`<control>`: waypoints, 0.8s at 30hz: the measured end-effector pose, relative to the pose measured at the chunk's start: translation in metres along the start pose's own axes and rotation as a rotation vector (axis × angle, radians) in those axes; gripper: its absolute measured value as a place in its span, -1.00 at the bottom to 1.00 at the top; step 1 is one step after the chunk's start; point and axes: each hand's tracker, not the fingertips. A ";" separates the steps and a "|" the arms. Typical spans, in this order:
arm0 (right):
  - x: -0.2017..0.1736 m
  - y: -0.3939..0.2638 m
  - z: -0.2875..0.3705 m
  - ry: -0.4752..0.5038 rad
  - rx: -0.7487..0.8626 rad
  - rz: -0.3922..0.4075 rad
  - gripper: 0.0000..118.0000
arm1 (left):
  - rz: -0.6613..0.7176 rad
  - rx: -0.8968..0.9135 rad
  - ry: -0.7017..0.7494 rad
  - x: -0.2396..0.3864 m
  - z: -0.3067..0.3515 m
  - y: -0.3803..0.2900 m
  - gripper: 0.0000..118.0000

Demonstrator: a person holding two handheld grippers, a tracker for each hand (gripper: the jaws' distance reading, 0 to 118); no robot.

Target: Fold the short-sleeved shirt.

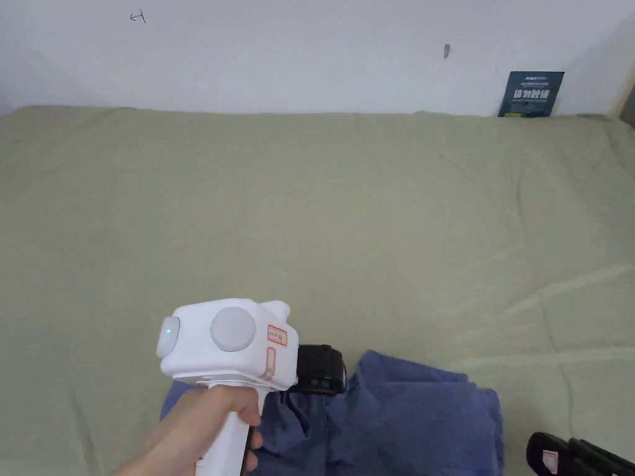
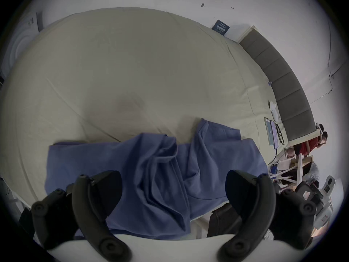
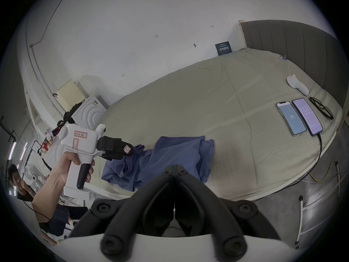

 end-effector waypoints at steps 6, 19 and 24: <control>-0.005 -0.001 -0.011 0.017 -0.016 -0.004 -1.00 | -0.075 0.248 0.163 -0.041 0.069 -0.026 -1.00; -0.008 -0.003 0.005 0.050 0.000 -0.009 -1.00 | -0.325 0.105 0.591 0.035 -0.036 -0.060 -1.00; 0.006 -0.005 0.022 0.001 0.010 -0.046 -1.00 | -0.520 0.147 0.544 0.130 -0.087 -0.082 -1.00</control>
